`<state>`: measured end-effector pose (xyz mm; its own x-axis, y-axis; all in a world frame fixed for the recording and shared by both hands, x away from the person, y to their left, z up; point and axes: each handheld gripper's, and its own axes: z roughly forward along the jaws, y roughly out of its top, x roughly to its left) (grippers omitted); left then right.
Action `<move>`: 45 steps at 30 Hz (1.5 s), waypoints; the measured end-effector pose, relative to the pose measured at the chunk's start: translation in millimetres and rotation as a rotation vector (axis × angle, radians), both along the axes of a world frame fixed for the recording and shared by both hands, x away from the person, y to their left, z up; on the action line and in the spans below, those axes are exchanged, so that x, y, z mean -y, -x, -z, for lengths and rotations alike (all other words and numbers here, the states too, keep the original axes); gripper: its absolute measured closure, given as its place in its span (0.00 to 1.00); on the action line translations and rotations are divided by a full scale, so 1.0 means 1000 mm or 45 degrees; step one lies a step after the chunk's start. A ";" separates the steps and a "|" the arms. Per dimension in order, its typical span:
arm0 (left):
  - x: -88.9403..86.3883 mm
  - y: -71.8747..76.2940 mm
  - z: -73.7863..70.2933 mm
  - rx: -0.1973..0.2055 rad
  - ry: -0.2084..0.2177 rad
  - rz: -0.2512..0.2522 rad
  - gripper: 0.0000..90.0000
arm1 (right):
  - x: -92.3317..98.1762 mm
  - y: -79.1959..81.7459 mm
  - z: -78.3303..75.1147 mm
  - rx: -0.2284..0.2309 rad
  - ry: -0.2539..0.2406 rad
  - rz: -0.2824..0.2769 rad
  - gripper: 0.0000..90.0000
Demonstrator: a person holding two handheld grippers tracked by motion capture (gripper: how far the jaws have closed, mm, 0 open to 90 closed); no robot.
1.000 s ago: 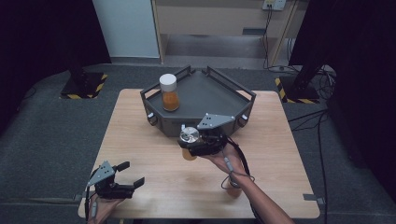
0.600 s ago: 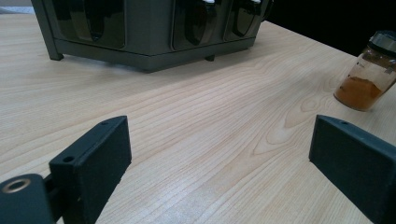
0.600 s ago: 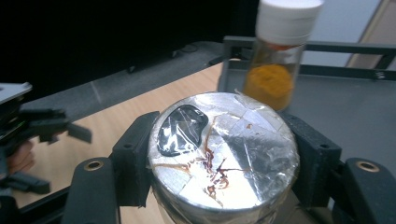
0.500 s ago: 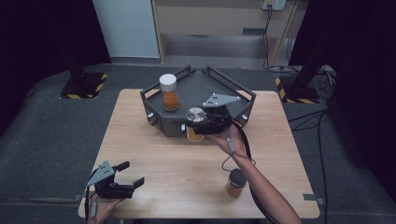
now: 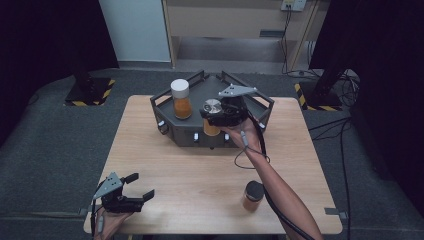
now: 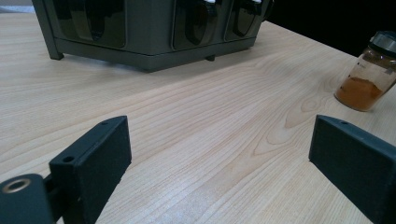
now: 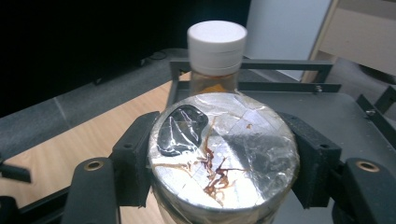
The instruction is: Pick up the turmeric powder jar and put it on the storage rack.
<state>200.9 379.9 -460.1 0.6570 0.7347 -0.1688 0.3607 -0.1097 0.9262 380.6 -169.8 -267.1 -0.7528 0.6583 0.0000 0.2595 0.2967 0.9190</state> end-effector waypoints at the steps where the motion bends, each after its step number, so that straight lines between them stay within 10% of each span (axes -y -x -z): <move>1: 0.000 0.000 0.000 0.000 0.001 0.000 0.05 | -0.003 -0.002 -0.001 0.009 0.007 0.017 0.38; 24: -0.001 0.000 0.000 0.001 0.002 0.001 0.05 | -0.028 -0.035 0.014 0.052 -0.002 0.228 0.38; 45: -0.001 0.000 0.000 0.004 0.006 0.006 0.05 | -0.041 -0.059 0.039 0.025 -0.032 0.279 0.38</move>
<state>200.9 381.1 -460.5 0.6610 0.7308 -0.1702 0.3575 -0.1073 0.9277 439.9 -128.8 -306.1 -0.5917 0.8061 0.0053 0.2974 0.2122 0.9309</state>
